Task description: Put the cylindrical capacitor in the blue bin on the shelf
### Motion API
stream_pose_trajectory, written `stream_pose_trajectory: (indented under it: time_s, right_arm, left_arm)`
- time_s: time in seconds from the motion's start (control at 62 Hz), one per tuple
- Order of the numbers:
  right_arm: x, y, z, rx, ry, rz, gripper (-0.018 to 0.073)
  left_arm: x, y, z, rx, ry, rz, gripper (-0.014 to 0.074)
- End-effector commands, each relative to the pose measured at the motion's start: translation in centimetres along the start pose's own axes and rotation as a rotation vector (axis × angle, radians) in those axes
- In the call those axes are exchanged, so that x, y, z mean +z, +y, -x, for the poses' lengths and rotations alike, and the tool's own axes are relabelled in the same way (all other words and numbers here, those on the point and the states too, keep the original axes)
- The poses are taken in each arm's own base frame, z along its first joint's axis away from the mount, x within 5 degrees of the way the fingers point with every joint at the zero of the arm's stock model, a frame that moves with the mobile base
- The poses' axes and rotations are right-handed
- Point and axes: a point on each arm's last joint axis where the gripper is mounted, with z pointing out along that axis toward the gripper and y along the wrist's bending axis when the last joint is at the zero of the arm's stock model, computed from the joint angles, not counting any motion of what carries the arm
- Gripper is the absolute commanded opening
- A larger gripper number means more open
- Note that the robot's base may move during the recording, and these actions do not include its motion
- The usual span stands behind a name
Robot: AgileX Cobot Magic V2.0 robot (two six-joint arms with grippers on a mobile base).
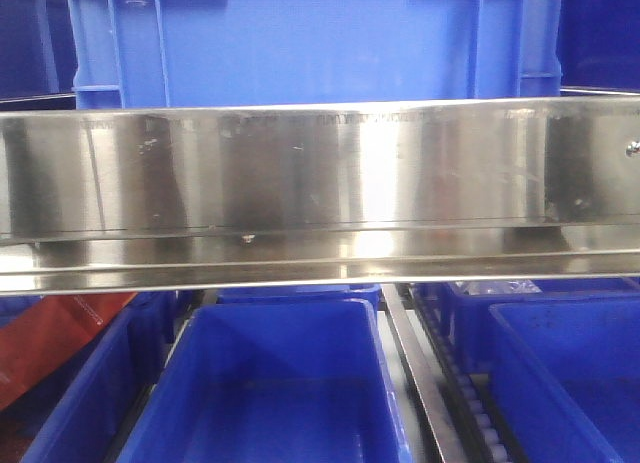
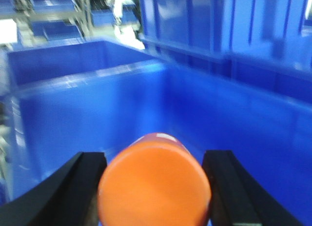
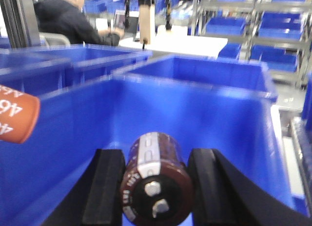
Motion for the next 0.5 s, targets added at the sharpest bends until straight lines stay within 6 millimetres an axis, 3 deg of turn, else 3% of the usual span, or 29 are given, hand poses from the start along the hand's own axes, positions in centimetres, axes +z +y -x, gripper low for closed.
stream_pose_trajectory:
  time_s: [0.0,0.129,0.194,0.387,0.484]
  right_arm:
    - [0.1,0.1,0.8,-0.004,-0.055,0.0,0.0069]
    - [0.1,0.1,0.8,-0.002,-0.051,0.0,0.0245]
    - [0.1,0.1,0.7,0.013,-0.041,-0.002,0.0295]
    - [-0.3,0.1,0.6,0.082,0.004,-0.003,0.0352]
    - [-1.1,0.1,1.3,0.082,-0.02,0.0,0.0346]
  left_arm:
    - [-0.1,-0.2,0.8,0.004,-0.046,-0.006,0.0254]
    - [-0.1,-0.2,0.8,0.004,-0.049,-0.005,0.0505]
    - [-0.1,-0.2,0.8,0.004,-0.047,-0.006,0.0573]
    - [-0.3,-0.2,1.0,0.004,-0.053,-0.005,0.0559]
    - [-1.1,-0.2,1.6,0.004,-0.071,-0.005,0.0477]
